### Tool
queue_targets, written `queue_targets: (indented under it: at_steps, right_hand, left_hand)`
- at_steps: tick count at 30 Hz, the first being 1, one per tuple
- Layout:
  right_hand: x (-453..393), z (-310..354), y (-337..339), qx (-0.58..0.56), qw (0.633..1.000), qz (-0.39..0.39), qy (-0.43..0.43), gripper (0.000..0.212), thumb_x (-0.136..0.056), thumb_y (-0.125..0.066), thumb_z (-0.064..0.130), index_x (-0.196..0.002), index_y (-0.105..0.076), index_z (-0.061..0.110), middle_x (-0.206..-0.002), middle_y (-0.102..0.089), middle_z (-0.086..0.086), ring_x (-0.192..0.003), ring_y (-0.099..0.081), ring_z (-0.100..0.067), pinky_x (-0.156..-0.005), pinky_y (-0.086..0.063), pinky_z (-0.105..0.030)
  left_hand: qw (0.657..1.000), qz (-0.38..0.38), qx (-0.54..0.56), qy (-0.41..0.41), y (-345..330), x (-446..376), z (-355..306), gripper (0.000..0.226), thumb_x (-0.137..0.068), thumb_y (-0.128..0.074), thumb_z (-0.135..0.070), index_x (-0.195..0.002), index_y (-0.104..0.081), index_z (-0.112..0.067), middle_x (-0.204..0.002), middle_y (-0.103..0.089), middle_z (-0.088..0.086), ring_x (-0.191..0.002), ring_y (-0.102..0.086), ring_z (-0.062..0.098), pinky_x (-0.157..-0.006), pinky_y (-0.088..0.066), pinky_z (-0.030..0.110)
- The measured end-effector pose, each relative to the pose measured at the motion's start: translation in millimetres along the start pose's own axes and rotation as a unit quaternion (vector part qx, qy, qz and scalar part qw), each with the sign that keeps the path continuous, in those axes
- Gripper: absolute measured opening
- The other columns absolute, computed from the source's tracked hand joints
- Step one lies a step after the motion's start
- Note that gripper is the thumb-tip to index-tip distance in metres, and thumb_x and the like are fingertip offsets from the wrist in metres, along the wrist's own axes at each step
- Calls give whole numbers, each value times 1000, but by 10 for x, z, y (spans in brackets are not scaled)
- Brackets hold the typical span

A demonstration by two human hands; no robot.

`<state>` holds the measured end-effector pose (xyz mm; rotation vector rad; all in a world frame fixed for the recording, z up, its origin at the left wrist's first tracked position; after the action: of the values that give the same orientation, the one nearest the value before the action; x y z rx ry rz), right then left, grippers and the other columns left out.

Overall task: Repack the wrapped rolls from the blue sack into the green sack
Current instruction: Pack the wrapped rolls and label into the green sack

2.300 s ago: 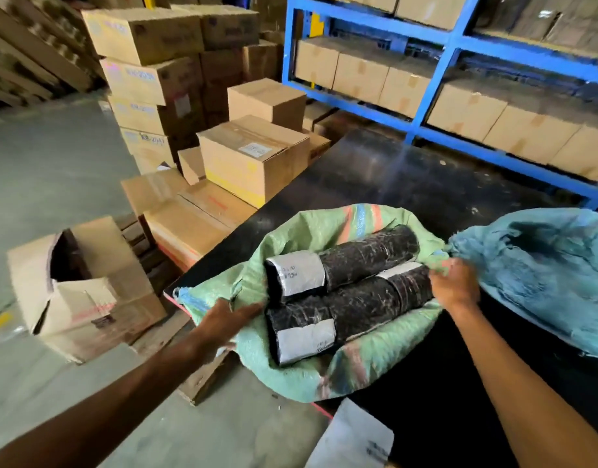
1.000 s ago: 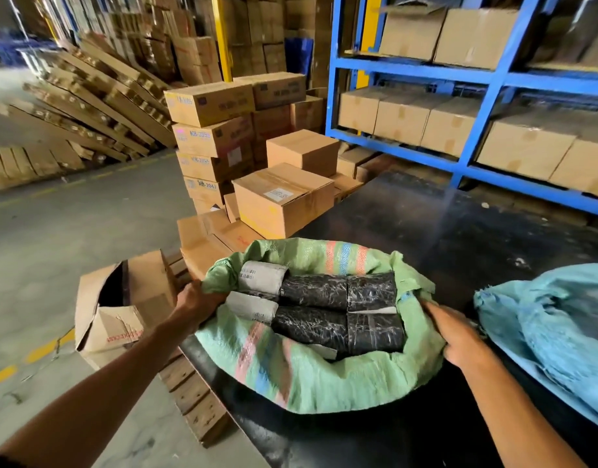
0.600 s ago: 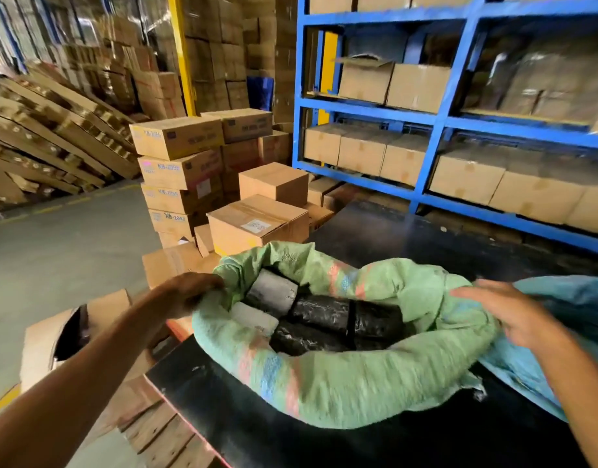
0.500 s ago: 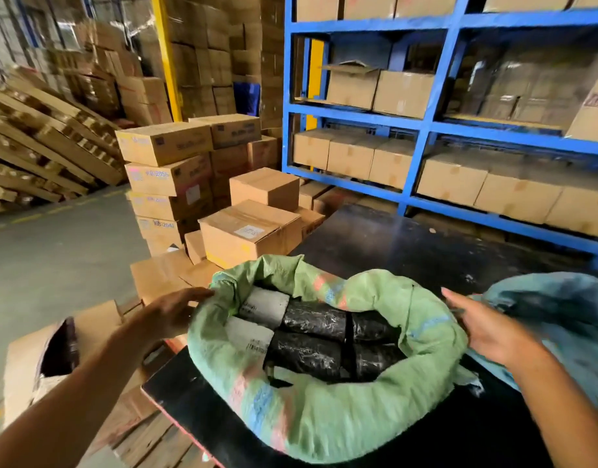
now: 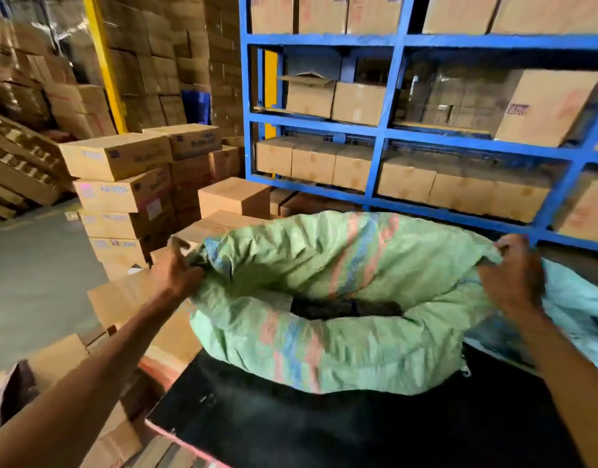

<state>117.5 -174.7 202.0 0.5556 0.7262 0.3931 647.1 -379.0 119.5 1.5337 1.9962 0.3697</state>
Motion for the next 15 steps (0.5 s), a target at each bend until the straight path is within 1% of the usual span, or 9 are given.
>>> queue_targets:
  at_steps: [2, 4, 5, 6, 8, 10, 12, 14, 15]
  right_hand:
    - [35, -148, 142, 20, 997, 26, -70, 38, -74, -68, 30, -101, -59, 6, -103, -63, -24, -97, -60, -42, -79, -49, -46]
    - [170, -262, 50, -22, 985, 100, -136, 45, -82, -62, 36, -114, -59, 4, -117, -60, -25, -107, -56, -42, -88, -46, -45]
    - [287, -297, -41, -65, 972, 145, -171, 46, -88, -60, 31, -123, -55, 2, -125, -57, -25, -111, -54, -41, -93, -43, -44]
    - [409, -301, -143, -116, 954, 193, -199, 45, -91, -59, 28, -128, -53, 2, -127, -57, -21, -109, -54, -37, -94, -43, -43]
    - [659, -228, -274, -243, 894, 275, -257, 35, -87, -62, 28, -116, -60, 9, -108, -67, -10, -92, -59, -25, -81, -49, -38]
    - [781, -97, -368, -362, 826, 338, -270, 34, -79, -65, 33, -105, -66, 11, -98, -73, -7, -90, -65, -22, -74, -51, -34]
    - [888, 45, -443, -421, 786, 365, -266, 29, -85, -58, 33, -105, -66, 14, -100, -74, -6, -89, -70, -21, -70, -57, -31]
    - [989, 55, -607, -405, 783, 393, -260, 42, -76, -70, 30, -112, -64, 8, -107, -72, -12, -89, -71, -23, -67, -59, -30]
    - [997, 6, -678, -368, 807, 382, -258, 53, -68, -78, 24, -114, -63, 5, -110, -70, -16, -90, -70, -26, -69, -58, -32]
  left_hand:
    - [993, 77, 19, 90, -144, -47, 350, 24, -73, -69, -14, -88, -52, -5, -88, -62, 23, -74, -58, 31, -67, -54, 42]
    - [966, 207, 70, 140, -409, 2, 592, 36, -75, -77, -21, -93, -58, 2, -89, -63, 25, -78, -59, 31, -73, -49, 43]
    - [946, 276, 101, 136, -499, 99, 528, 44, -75, -78, -29, -101, -61, 2, -94, -66, 22, -84, -61, 31, -79, -50, 43]
    - [920, 334, 156, 134, -578, 198, 435, 41, -79, -73, -31, -108, -64, -2, -102, -67, 19, -94, -62, 33, -90, -49, 45]
    - [859, 404, 274, 155, -696, 313, 223, 38, -78, -68, -24, -110, -65, -4, -111, -66, 19, -104, -60, 34, -97, -45, 46]
    - [830, 432, 319, 151, -704, 403, -46, 49, -63, -80, -23, -104, -63, -4, -104, -66, 19, -95, -60, 30, -85, -45, 39]
    - [833, 452, 305, 92, -721, 519, -306, 56, -46, -90, -14, -91, -57, -7, -85, -68, 12, -77, -63, 19, -66, -49, 29]
    - [860, 430, 268, 57, -740, 540, -461, 51, -47, -87, -5, -83, -51, -8, -73, -66, 10, -60, -65, 14, -54, -50, 26]
    - [880, 399, 252, 42, -726, 503, -529, 44, -55, -82, 3, -82, -50, -7, -74, -64, 13, -55, -64, 12, -51, -51, 26]
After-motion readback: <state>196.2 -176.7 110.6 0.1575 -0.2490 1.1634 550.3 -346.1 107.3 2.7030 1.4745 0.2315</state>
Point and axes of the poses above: each hand's wrist, its own x-axis away from the middle knuckle, its own y-axis out of the back of the hand, z = x × y, the point moved 8 cm from there along -x, towards the middle knuckle
